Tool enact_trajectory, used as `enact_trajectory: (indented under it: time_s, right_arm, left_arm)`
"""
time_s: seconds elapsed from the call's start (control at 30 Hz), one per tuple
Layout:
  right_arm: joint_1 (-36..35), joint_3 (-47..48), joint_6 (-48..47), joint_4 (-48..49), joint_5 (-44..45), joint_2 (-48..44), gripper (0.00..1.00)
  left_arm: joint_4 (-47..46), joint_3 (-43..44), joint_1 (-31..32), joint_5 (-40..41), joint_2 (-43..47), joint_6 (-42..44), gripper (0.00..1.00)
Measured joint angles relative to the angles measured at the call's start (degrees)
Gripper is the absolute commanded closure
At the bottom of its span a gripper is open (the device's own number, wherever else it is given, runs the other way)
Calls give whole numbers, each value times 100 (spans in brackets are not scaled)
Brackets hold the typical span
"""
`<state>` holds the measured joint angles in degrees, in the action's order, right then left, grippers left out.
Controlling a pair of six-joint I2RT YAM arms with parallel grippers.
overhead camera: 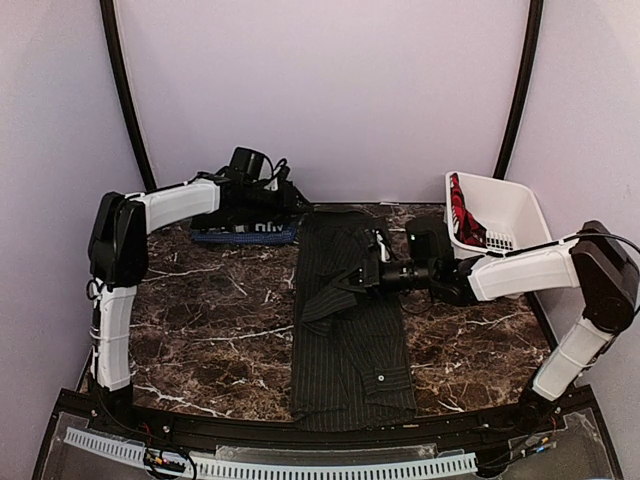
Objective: Fold and stack the long sleeve shirts
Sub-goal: Adjust the rectangle-folded shirt at the center of the board, then fold the sleeve at the center of the board.
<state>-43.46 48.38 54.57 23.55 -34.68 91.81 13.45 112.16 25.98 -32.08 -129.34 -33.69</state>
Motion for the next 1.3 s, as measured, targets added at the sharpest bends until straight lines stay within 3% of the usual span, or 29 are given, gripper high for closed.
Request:
enact_trajectory:
  time_s: [0.23, 0.37, 0.67, 0.97, 1.03, 1.2, 1.3]
  right_arm:
    - [0, -264, 356, 402, -133, 111, 100]
    - [0, -522, 529, 597, -201, 111, 100]
    - [-2, -1137, 1045, 1303, -354, 313, 100]
    - [-87, -1115, 1119, 1523, -372, 361, 100]
    - [-160, -994, 986, 1325, -367, 382, 95]
    - [-404, -339, 319, 341, -127, 518, 68]
    - [-498, -94, 96, 50, 20, 564, 61]
  left_arm:
    - [-291, -2863, 101, -271, 2000, -181, 45]
    - [-249, -3928, 424, -413, 2664, -166, 44]
    - [-358, -5331, 1139, -682, 3112, -267, 44]
    - [-1049, -5709, 1646, -852, 3110, -715, 45]
    - [-1106, -5727, 1668, -890, 3110, -750, 45]
    - [-1261, -5803, 1655, -876, 3254, -750, 44]
    - [-1248, -5890, 1657, -750, 3530, -739, 42]
